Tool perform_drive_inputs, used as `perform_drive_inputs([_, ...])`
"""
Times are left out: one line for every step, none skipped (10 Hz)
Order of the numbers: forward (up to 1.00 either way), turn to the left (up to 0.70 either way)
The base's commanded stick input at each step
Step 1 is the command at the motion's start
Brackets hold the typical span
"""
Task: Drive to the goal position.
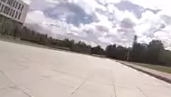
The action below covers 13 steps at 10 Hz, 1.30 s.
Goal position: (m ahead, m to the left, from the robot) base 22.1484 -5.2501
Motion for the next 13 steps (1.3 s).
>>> perform_drive_inputs([1.0,0.0])
perform_drive_inputs([1.0,0.0])
perform_drive_inputs([1.0,0.0])
perform_drive_inputs([1.0,0.0])
perform_drive_inputs([1.0,0.0])
perform_drive_inputs([1.0,0.0])
perform_drive_inputs([1.0,-0.02])
perform_drive_inputs([1.0,-0.04])
perform_drive_inputs([1.0,-0.06])
perform_drive_inputs([1.0,-0.08])
perform_drive_inputs([1.0,-0.09])
perform_drive_inputs([1.0,-0.1])
perform_drive_inputs([1.0,-0.1])
